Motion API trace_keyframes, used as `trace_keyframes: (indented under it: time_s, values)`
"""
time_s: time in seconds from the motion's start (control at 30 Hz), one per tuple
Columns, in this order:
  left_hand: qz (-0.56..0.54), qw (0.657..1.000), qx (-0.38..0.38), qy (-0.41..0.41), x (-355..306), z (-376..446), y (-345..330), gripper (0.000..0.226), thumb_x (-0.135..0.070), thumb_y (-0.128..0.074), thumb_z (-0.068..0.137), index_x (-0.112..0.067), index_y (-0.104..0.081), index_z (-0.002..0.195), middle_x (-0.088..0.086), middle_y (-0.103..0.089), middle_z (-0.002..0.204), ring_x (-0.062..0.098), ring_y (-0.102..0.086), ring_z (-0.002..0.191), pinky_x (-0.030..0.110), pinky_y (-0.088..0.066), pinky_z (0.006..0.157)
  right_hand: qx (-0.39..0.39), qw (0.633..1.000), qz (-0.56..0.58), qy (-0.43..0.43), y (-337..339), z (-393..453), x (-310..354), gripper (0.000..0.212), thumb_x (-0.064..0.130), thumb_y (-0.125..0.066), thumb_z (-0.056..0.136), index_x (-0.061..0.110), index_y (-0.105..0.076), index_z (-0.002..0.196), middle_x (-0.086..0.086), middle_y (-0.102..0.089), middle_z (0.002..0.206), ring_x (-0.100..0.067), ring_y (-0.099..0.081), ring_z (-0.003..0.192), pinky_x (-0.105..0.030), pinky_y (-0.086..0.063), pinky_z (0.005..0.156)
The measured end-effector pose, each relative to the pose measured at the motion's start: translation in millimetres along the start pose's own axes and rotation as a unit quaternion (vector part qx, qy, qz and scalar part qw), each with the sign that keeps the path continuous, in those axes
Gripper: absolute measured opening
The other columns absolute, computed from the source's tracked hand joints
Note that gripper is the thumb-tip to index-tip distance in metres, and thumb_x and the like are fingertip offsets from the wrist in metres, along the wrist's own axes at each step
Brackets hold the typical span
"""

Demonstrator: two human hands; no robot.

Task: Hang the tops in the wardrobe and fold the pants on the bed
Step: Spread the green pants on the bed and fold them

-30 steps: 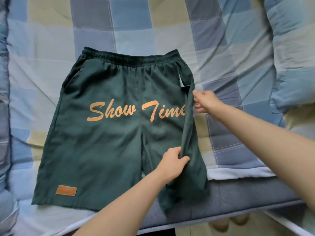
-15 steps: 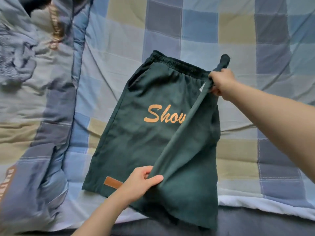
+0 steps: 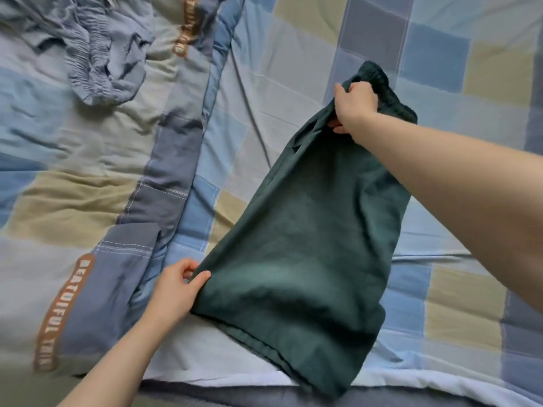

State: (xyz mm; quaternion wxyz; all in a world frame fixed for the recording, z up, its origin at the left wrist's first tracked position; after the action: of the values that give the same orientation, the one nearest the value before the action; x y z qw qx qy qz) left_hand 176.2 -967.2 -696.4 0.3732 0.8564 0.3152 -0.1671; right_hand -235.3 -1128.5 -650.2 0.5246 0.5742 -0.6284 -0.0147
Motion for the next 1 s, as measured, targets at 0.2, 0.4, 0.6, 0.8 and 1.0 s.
trace_keyframes:
  time_s: [0.2, 0.4, 0.6, 0.8, 1.0]
  values:
    - [0.034, 0.999, -0.008, -0.012, 14, -1, 0, 0.017, -0.020, -0.072, 0.085, -0.018, -0.063, 0.071, -0.003, -0.065, 0.070, 0.015, -0.058, 0.066, 0.031, -0.041, 0.064, 0.152, 0.980, -0.127, 0.018, -35, 7, 6, 0.032, 0.018, -0.048, 0.094, 0.016, -0.057, 0.124, -0.009, -0.055, 0.117, -0.024, -0.055, 0.101, -0.027, -0.051, 0.057]
    - [0.090, 0.996, -0.018, -0.023, 0, -10, 0, 0.025, -0.033, -0.070, 0.084, -0.015, -0.056, 0.073, -0.003, -0.060, 0.073, 0.018, -0.055, 0.071, 0.035, -0.037, 0.064, -0.064, 0.988, -0.034, 0.139, 19, -13, -15, 0.027, 0.015, -0.044, 0.090, 0.016, -0.064, 0.108, 0.006, -0.060, 0.096, -0.011, -0.056, 0.091, -0.017, -0.044, 0.082]
    - [0.041, 0.994, 0.100, 0.022, -12, 1, -1, 0.043, -0.036, -0.077, 0.081, -0.016, -0.042, 0.066, 0.000, -0.038, 0.062, 0.015, -0.038, 0.061, 0.032, -0.028, 0.056, -0.203, 0.975, 0.030, -0.080, 98, -72, -174, 0.017, 0.019, -0.044, 0.090, 0.015, -0.052, 0.104, 0.001, -0.054, 0.084, -0.022, -0.054, 0.079, -0.027, -0.044, 0.074]
    - [-0.065, 0.975, 0.205, 0.052, -32, -3, -8, 0.008, -0.022, -0.074, 0.085, -0.015, -0.073, 0.090, -0.001, -0.076, 0.082, 0.011, -0.069, 0.072, 0.023, -0.050, 0.060, 0.142, 0.929, 0.219, -0.261, 64, -139, -240, 0.035, 0.055, -0.059, 0.084, 0.020, -0.062, 0.088, -0.001, -0.059, 0.070, -0.018, -0.049, 0.053, -0.021, -0.039, 0.051]
    - [-0.034, 0.973, 0.212, 0.087, -33, -8, -9, 0.021, -0.024, -0.080, 0.079, -0.012, -0.073, 0.096, 0.005, -0.077, 0.085, 0.013, -0.071, 0.068, 0.026, -0.053, 0.061, 0.209, 0.927, 0.191, -0.244, 79, -163, -249, 0.023, 0.030, -0.067, 0.087, 0.011, -0.067, 0.101, -0.002, -0.071, 0.078, -0.019, -0.064, 0.071, -0.037, -0.047, 0.077]
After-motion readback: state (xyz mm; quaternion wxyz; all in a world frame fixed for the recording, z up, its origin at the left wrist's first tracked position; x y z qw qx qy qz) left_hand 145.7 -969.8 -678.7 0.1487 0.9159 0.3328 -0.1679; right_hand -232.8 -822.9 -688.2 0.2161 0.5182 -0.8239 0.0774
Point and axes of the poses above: each hand's wrist, its own z-axis towards the middle knuckle, its own y-axis out of the back of the hand, x = y × z, the point moved 4 cm from there along z, towards the middle knuckle
